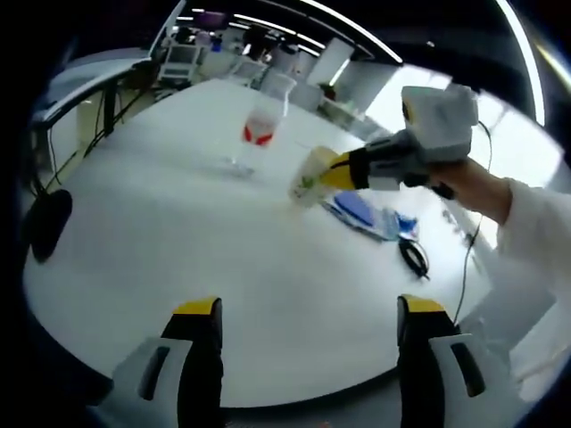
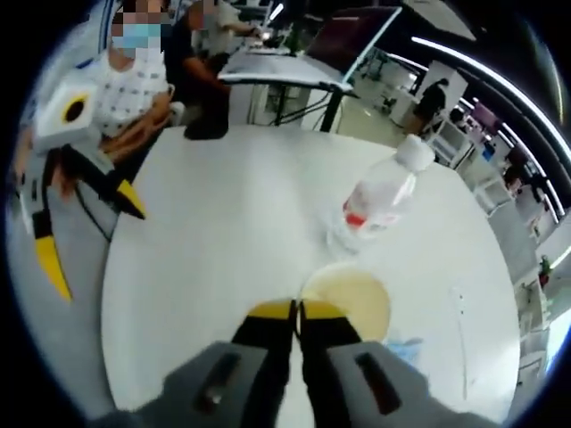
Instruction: Arrange the tabletop items into an orderly group along one side of the table until the central work area is clear of visible clutter.
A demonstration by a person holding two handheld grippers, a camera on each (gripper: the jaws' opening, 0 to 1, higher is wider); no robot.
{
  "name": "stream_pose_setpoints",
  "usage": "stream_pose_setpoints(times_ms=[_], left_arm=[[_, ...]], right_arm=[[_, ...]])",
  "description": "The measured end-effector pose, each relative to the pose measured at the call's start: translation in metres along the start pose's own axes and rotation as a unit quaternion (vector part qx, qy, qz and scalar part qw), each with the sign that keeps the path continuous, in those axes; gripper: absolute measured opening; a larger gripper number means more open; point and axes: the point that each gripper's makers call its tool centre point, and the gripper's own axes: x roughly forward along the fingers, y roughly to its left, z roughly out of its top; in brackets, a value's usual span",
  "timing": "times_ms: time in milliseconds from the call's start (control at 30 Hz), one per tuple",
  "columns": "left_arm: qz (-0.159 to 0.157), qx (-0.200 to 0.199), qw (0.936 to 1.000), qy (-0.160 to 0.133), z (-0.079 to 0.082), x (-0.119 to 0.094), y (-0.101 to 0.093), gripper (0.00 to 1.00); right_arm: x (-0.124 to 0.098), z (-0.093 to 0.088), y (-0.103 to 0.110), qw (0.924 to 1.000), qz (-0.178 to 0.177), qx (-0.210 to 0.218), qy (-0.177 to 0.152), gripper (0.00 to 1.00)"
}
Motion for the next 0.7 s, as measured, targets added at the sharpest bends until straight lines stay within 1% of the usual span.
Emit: stream_pose_setpoints(times_ms=[167,300,433,567,700], left_arm=[[0.001,-0.007,1.0000,0.002,0.000,0.000,0.002,0.77],[0.001,-0.005,1.0000,0.005,-0.002,0.001,0.002,0.76],[0.000,-0.007,1.0000,0.006,-0.003,0.002,0.003,0.76],[0.000,-0.010,0.9999,0.003,-0.002,0.002,0.004,0.76],[0.002,-0.015,0.9999,0.000,-0.001,0.001,0.005,0.76]], right_arm=[[0.006,0.001,-0.009,1.0000,0.001,0.001,0.002,0.00],[0.012,0.005,-0.014,0.9999,0.007,-0.007,0.004,0.00],[0.020,0.007,-0.025,0.9999,0.012,0.006,0.002,0.00],[0.025,0.008,-0.034,0.9999,0.012,0.007,0.003,0.00],[0.028,0.008,-0.038,0.9997,0.019,0.015,0.000,0.00]])
